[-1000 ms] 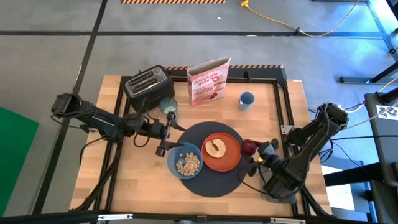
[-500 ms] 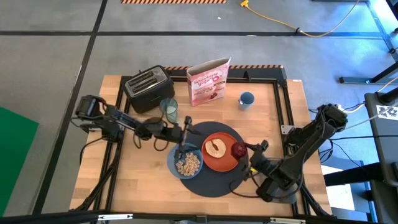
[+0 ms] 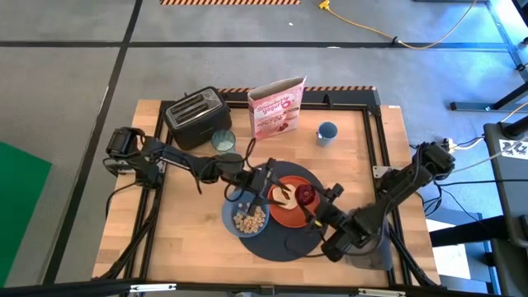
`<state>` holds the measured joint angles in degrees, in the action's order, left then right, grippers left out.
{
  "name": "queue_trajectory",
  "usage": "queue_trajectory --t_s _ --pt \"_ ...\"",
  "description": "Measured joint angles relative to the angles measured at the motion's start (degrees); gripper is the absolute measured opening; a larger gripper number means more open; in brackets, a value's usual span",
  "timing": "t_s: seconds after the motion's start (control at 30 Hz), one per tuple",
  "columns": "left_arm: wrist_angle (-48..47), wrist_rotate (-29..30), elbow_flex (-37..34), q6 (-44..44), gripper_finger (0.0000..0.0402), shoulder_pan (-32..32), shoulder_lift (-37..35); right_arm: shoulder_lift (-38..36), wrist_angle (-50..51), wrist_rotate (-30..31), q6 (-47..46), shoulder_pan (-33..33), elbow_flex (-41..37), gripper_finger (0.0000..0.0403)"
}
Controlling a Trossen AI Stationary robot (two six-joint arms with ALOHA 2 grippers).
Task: Arrange a breakfast setting
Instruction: Put the apple on the plate
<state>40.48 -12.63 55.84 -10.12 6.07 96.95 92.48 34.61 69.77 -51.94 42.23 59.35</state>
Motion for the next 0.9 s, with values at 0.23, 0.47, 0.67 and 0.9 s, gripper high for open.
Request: queue_trajectory --t_s 0.23,0.47,0.67,0.9 --pt "2.73 -2.22 1.41 0.86 0.015 -0.46 3.68 0.48 -6.96 -1.04 9.44 -0.05 0.0 0.0291" --pt "2.0 -3.6 5.99 2.17 0.0141 -0.44 8.91 0.8 -12.54 -2.59 16.05 -1.43 0.0 0.0291" --pt "1.79 -3.16 6.47 2.18 0.0139 -0.66 8.82 0.8 -12.54 -2.74 16.46 -1.44 0.0 0.0291" --pt "0.92 -0.11 6.47 2.17 0.0123 -0.92 8.84 0.8 -12.58 -2.48 16.5 -1.42 0.0 0.0291"
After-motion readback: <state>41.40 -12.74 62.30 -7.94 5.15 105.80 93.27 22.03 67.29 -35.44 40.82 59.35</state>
